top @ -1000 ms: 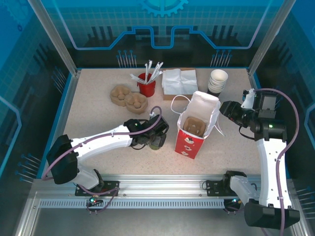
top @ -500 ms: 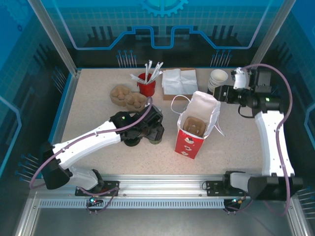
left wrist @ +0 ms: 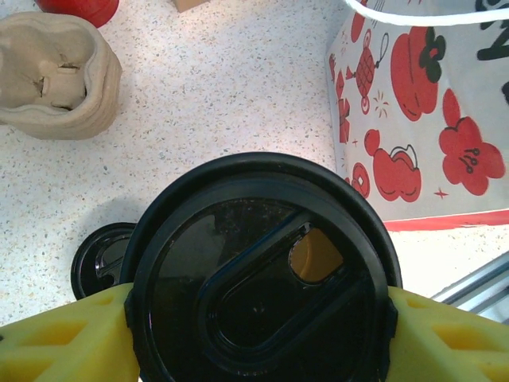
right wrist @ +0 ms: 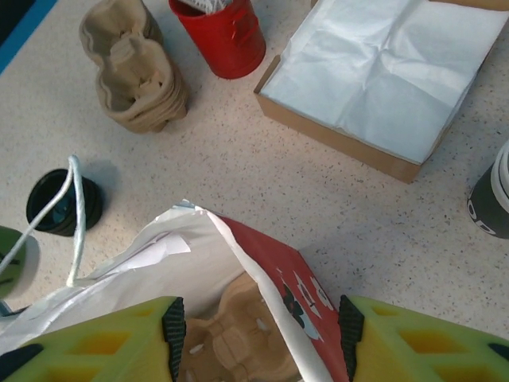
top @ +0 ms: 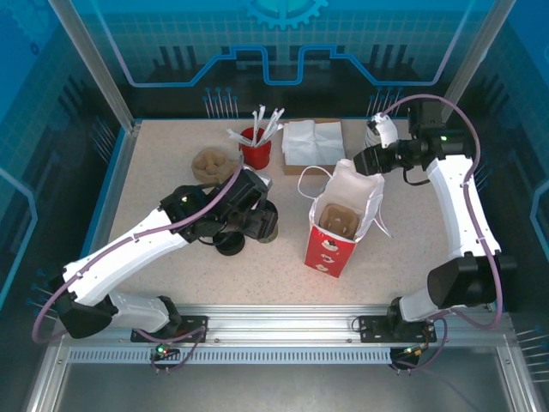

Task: Pack the takeout coffee

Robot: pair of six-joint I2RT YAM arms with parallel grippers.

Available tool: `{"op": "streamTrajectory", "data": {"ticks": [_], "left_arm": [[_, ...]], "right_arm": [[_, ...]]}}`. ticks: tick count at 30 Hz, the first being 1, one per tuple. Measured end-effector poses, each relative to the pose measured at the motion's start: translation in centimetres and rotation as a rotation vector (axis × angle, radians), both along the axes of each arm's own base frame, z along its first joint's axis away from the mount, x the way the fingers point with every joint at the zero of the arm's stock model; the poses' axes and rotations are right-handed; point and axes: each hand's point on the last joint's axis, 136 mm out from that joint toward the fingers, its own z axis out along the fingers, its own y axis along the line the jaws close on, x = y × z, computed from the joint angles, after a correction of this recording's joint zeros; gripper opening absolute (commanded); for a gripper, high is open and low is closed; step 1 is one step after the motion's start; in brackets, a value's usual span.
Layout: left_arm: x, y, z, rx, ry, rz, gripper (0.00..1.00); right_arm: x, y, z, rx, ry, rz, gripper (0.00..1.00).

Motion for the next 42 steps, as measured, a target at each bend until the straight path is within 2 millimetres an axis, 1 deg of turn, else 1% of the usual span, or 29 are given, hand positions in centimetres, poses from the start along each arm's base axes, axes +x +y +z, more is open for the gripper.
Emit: {"op": "streamTrajectory", "data": {"ticks": [7, 9, 12, 15, 18, 19, 21, 28, 33, 38, 42], "left_arm": [[-0.2, 0.1, 1.8, -0.011, -0.018, -0.027, 0.69], [-0.3, 0.1, 1.8, -0.007, -0.020, -0.036, 0.69], [-0.4, 0.1, 1.9, 0.000, -0.020, -0.049, 0.69], [-0.5, 0.0, 2.3, -0.006, -0.022, -0.058, 0.69], [-0.5, -0.1, 2.8, -0.019, -0.026, -0.062, 0.69], [-0.5, -0.1, 3.0, -0.024, -0.028, -0.063, 0.69], [-0.6, -0.3, 3.5, -0.037, -0.033, -0.067, 0.69], [-0.9, -0.6, 5.6, -0.078, -0.045, -0.088, 0.68], [-1.3, -0.8, 7.4, -0.109, -0.061, -0.119, 0.69], [-1.8, -0.9, 9.6, -0.151, -0.085, -0.149, 0.68], [-2.0, -1.0, 11.2, -0.176, -0.103, -0.172, 0.68]], "right_arm": [[0.5, -0.8, -2.8, -0.094, 0.066, 0.016, 0.55], [0.4, -0.8, -3.4, -0.113, 0.082, 0.026, 0.53], [0.3, -0.7, -3.9, -0.125, 0.097, 0.039, 0.46], [0.3, -0.6, -4.0, -0.128, 0.098, 0.050, 0.34], [0.1, -0.4, -3.8, -0.124, 0.099, 0.071, 0.14], [0.2, -0.2, -3.7, -0.122, 0.098, 0.080, 0.09], [0.3, 0.2, -3.5, -0.118, 0.097, 0.091, 0.06], [0.2, 1.4, -2.5, -0.089, 0.102, 0.077, 0.01], [0.4, 2.1, -2.3, -0.042, 0.133, 0.004, 0.00], [-0.3, 3.3, -1.9, 0.012, 0.146, -0.051, 0.00], [-0.5, 3.4, -2.1, 0.069, 0.169, -0.136, 0.00]]}}
